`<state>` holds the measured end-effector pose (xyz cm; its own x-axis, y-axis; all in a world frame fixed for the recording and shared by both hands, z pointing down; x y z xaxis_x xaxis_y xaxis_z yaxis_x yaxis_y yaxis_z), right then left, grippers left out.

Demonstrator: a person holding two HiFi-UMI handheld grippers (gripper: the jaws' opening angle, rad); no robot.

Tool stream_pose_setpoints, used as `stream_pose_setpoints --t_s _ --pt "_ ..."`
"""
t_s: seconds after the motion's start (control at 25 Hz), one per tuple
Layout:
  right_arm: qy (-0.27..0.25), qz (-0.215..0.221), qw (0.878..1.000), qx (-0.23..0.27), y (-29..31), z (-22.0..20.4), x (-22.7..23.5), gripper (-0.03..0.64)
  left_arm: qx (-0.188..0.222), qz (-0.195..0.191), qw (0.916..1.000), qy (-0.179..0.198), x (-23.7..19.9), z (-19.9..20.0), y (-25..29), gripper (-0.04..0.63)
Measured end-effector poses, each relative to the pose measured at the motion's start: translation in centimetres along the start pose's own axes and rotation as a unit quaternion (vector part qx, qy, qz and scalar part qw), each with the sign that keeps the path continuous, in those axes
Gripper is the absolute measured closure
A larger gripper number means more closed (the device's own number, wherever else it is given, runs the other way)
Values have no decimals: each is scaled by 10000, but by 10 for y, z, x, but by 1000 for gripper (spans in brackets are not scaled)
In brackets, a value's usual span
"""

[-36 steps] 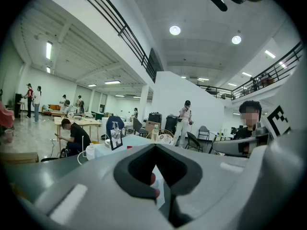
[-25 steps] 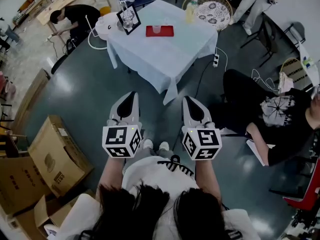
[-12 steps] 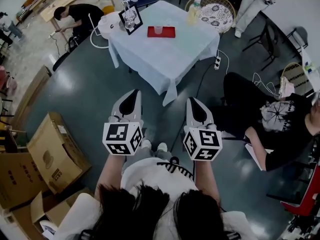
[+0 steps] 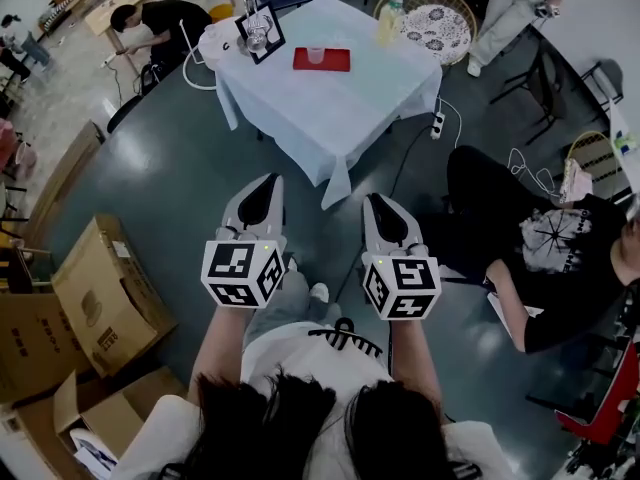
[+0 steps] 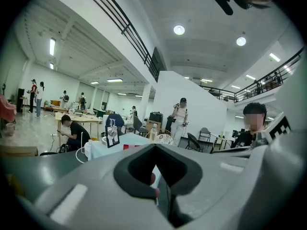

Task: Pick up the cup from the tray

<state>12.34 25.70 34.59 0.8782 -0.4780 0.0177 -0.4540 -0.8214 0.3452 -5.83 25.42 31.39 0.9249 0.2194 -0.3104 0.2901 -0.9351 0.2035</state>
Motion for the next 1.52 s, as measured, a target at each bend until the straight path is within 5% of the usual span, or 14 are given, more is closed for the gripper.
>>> stream_pose_setpoints --t_s 0.76,1.52 --pt "-26 282 9993 242 125 43 40 478 -152 62 9999 -25 -62 23 127 595" --pt "93 212 9997 58 289 100 67 356 -590 -297 9978 117 -146 73 277 595"
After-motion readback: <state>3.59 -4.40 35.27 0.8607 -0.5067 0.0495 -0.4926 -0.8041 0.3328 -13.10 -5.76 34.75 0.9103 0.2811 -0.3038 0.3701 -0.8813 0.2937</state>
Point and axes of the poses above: the fingertips, and each gripper's own axes: y forward along the fingers, x to its right, z out of its top, the point moved 3 cm from there along -y, backward along the fingers, and after that the axes turned 7 degrees about -y, right-handed, at the moved point
